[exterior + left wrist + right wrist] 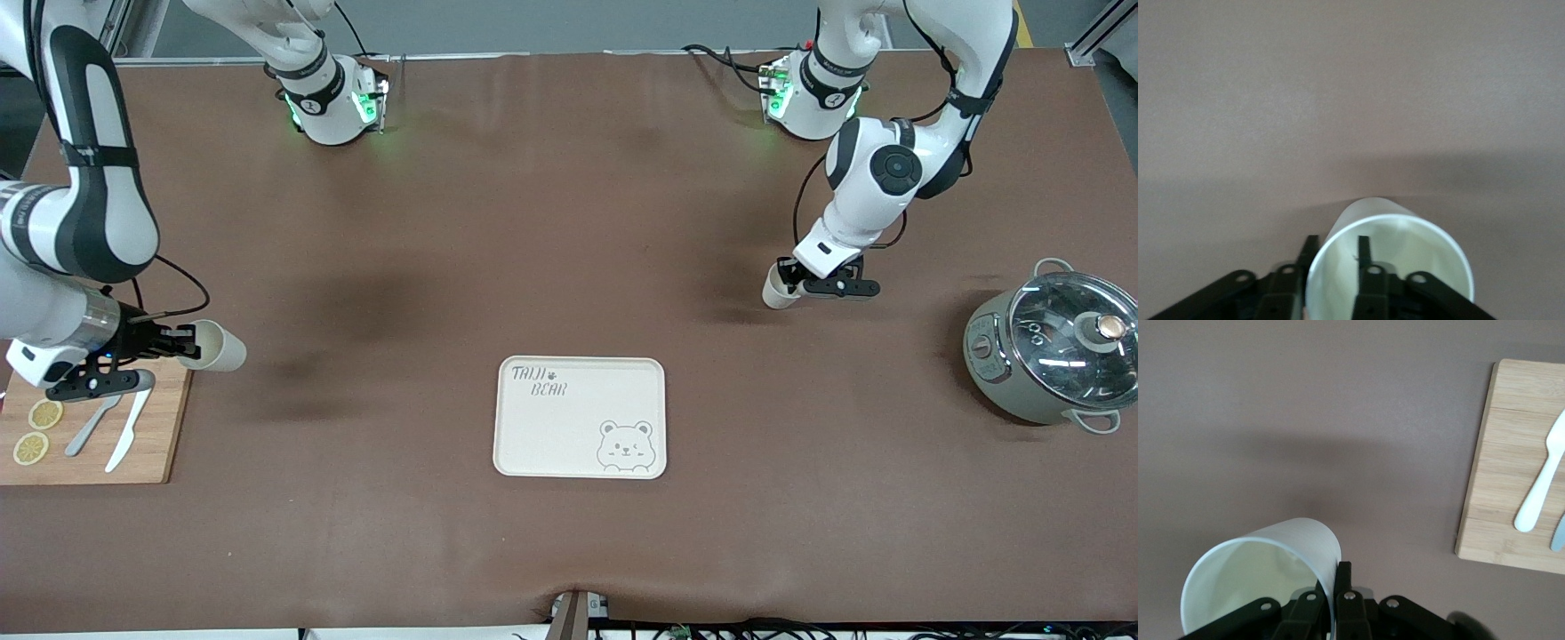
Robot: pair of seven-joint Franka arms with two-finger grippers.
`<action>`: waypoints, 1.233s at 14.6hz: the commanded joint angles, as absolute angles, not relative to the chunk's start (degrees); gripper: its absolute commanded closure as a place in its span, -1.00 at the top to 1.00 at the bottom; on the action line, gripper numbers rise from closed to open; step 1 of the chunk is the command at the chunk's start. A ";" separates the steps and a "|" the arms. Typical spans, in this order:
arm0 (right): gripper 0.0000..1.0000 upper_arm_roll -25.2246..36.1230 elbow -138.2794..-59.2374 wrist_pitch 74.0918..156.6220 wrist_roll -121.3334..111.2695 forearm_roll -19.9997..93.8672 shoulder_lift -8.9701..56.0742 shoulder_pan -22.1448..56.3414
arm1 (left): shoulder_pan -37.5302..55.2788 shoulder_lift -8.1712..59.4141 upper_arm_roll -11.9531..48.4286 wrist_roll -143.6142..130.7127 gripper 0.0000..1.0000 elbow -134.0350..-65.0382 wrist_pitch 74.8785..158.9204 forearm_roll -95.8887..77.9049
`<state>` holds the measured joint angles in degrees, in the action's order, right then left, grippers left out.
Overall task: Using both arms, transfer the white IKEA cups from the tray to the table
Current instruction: 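Carry the cup toward the cutting board with the right gripper while the left lowers, then open the left gripper to release the cup on the table and raise it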
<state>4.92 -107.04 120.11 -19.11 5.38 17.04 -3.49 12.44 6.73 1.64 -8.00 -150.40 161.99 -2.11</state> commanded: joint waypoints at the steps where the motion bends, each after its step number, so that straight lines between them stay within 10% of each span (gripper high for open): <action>1: -1.00 4.13 -111.88 124.96 -19.51 5.54 15.29 -3.87 | 11.69 7.29 2.46 -6.77 1.00 -150.73 163.48 -3.60; 18: -1.00 3.96 -116.81 142.72 -19.42 10.02 22.67 -1.06 | 9.32 1.50 2.37 -4.66 1.00 -155.22 161.55 -3.52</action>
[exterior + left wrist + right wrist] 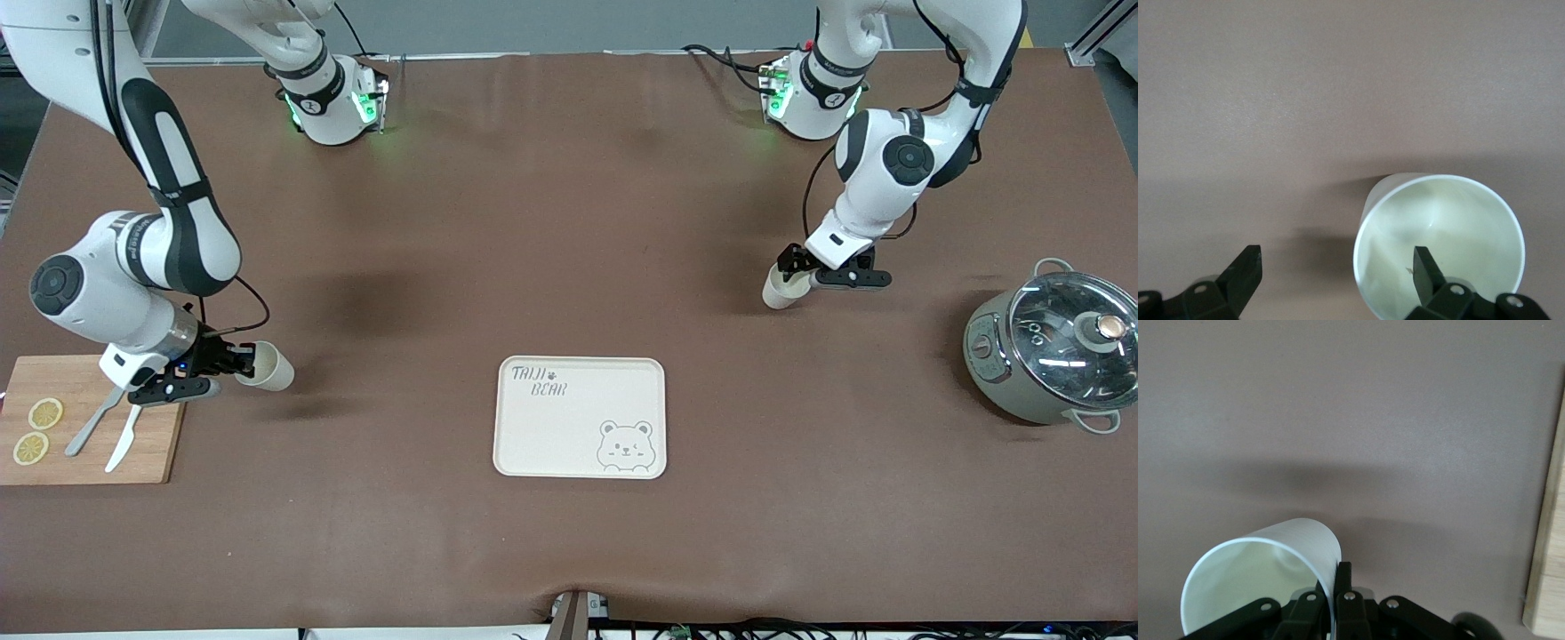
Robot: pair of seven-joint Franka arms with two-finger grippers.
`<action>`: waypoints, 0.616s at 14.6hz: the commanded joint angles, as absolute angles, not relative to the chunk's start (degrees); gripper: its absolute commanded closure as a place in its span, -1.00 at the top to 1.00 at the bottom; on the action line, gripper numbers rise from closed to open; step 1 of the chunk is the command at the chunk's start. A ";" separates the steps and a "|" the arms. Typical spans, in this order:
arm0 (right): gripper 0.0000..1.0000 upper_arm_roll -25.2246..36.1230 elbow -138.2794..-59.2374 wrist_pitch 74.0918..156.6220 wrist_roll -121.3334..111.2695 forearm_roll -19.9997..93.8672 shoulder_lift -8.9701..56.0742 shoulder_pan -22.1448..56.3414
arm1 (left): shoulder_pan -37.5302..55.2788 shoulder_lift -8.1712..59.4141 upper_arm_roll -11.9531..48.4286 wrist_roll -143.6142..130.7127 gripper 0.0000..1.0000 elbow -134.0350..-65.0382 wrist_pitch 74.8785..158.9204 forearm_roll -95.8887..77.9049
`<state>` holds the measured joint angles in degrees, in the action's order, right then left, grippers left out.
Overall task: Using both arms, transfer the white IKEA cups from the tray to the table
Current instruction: 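Open the left gripper to release the cup on the table and raise it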
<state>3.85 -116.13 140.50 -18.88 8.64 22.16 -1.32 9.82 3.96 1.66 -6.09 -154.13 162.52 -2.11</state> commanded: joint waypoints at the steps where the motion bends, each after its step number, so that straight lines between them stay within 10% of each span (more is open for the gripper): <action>1: -1.00 3.96 -116.81 142.91 -19.42 10.02 22.85 -1.05 | 9.23 0.89 2.37 -4.66 1.00 -155.13 161.19 -3.52; 9: -1.00 3.87 -116.81 146.16 -19.60 10.02 24.96 -0.88 | 9.23 -7.90 2.20 -4.66 1.00 -147.85 140.13 -3.52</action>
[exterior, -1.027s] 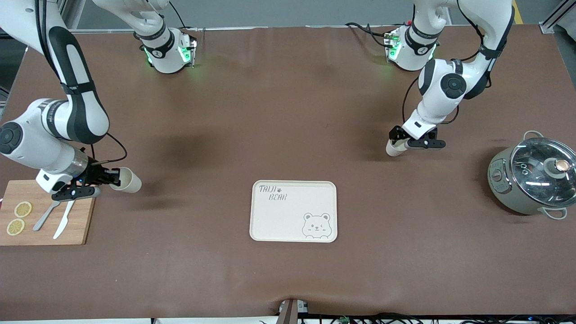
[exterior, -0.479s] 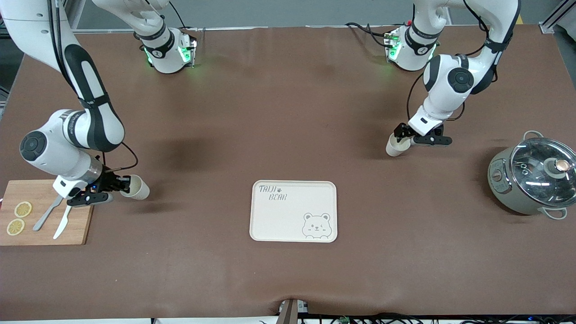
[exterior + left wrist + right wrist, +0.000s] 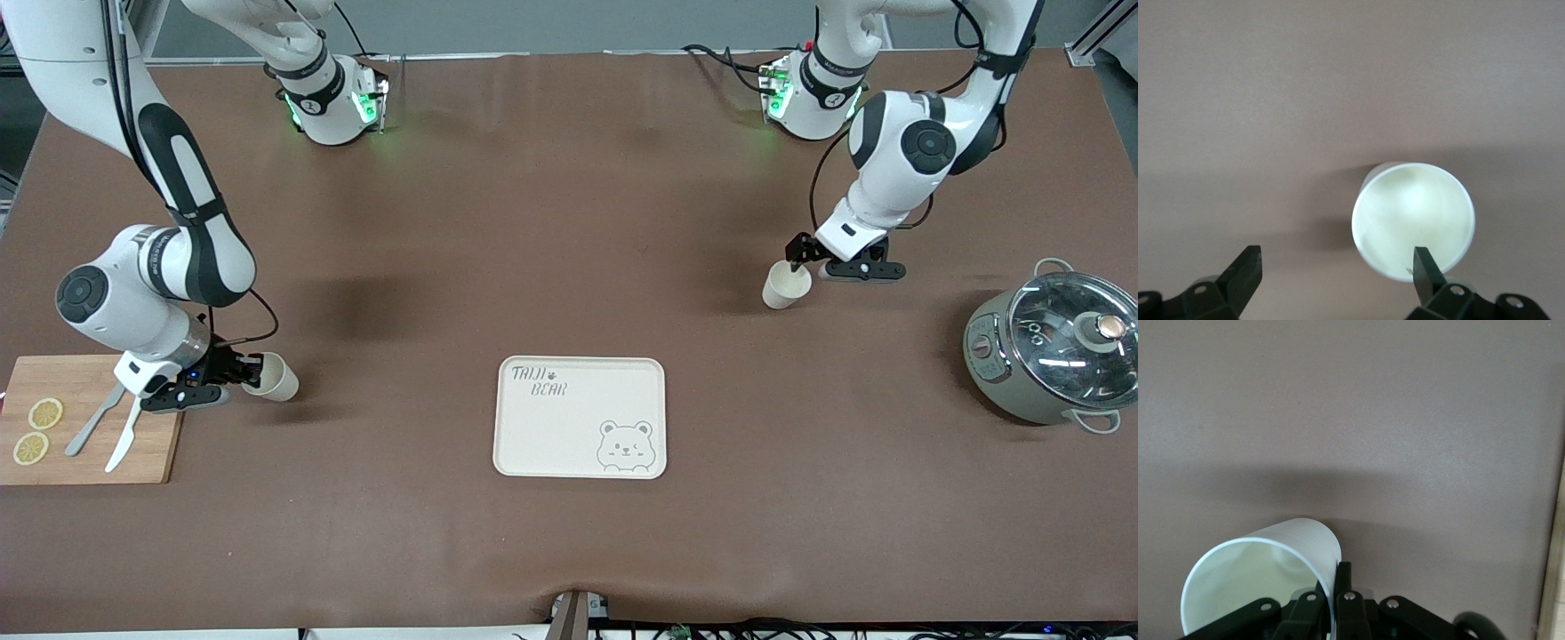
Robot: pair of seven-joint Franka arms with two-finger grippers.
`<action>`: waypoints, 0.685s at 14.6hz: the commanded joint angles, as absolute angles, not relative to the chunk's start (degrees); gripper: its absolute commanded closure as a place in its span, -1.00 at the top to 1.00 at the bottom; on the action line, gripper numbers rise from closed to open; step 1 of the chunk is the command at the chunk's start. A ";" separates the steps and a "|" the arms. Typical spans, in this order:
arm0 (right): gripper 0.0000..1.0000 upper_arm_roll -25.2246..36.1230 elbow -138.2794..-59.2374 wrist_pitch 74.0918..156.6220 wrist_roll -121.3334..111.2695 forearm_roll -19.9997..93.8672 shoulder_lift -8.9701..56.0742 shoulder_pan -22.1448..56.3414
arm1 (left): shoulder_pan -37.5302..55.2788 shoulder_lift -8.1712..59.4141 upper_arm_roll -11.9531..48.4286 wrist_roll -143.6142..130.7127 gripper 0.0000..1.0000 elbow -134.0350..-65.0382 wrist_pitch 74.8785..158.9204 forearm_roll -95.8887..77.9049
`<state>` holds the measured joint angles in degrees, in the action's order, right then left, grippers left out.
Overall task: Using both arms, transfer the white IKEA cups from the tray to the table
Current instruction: 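Open the left gripper to release the cup on the table and raise it, then set the cup beside the cutting board with the right gripper while the left retracts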
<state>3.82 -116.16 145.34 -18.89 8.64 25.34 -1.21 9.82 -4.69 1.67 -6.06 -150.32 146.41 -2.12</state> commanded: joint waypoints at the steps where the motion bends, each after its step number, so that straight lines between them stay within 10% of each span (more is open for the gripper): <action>1: -1.00 3.87 -116.81 146.16 -19.60 10.02 24.96 -0.88 | 9.23 -8.87 2.11 -4.75 1.00 -146.27 137.23 -3.52; 10: -1.00 3.87 -116.89 147.39 -19.60 10.02 25.66 -0.79 | 6.77 -8.26 1.93 -5.62 1.00 -123.60 113.66 -3.60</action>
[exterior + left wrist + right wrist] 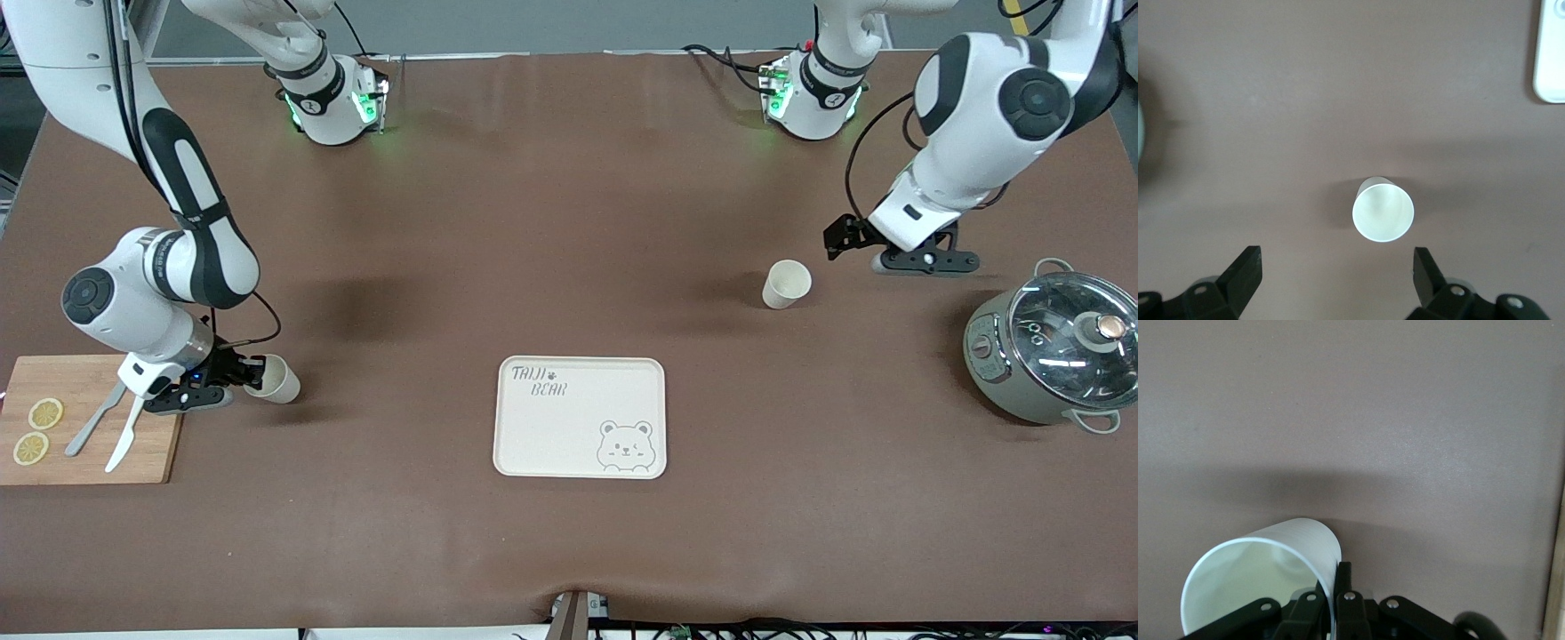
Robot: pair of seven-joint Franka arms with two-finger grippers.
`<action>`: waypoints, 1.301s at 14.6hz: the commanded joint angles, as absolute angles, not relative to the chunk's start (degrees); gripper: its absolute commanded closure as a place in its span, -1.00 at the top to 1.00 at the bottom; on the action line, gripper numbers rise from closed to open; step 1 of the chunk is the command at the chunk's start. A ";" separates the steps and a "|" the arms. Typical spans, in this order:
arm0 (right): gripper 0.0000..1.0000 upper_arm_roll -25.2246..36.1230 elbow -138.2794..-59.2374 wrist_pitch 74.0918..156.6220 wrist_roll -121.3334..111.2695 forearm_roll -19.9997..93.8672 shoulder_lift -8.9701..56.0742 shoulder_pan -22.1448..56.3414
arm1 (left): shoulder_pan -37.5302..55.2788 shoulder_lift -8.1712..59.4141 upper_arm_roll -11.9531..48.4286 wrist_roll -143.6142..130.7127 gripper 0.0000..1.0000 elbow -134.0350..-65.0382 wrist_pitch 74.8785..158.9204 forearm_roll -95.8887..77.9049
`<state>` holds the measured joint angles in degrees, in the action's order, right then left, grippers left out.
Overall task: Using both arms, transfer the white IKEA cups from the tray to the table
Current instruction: 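Set the cup beside the cutting board with the right gripper while the left retracts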
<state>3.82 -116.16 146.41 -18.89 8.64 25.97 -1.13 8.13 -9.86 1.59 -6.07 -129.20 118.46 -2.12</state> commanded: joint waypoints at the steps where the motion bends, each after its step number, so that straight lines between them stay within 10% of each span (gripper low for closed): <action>1: -1.00 3.87 -116.89 147.39 -19.60 10.02 25.66 -0.79 | 6.68 -8.17 1.93 -5.80 1.00 -121.83 112.25 -3.60; 3: -1.00 3.78 -116.81 147.39 -19.60 10.11 25.75 -0.79 | 6.50 -8.17 2.02 -6.06 1.00 -119.72 111.80 -3.60; 7: 1.00 3.52 -116.54 147.22 -19.42 10.11 26.19 -0.79 | 6.42 -8.00 1.76 -5.89 1.00 -112.44 109.35 -3.60; 13: 1.00 3.52 -114.01 143.72 -19.34 10.11 25.93 -0.70 | 6.15 -5.80 1.67 -6.06 1.00 -102.22 100.46 -2.81; 19: 1.00 3.95 -94.25 114.56 -18.37 9.32 25.67 -1.41 | 6.24 -5.98 2.02 -6.06 1.00 -100.99 98.00 -2.64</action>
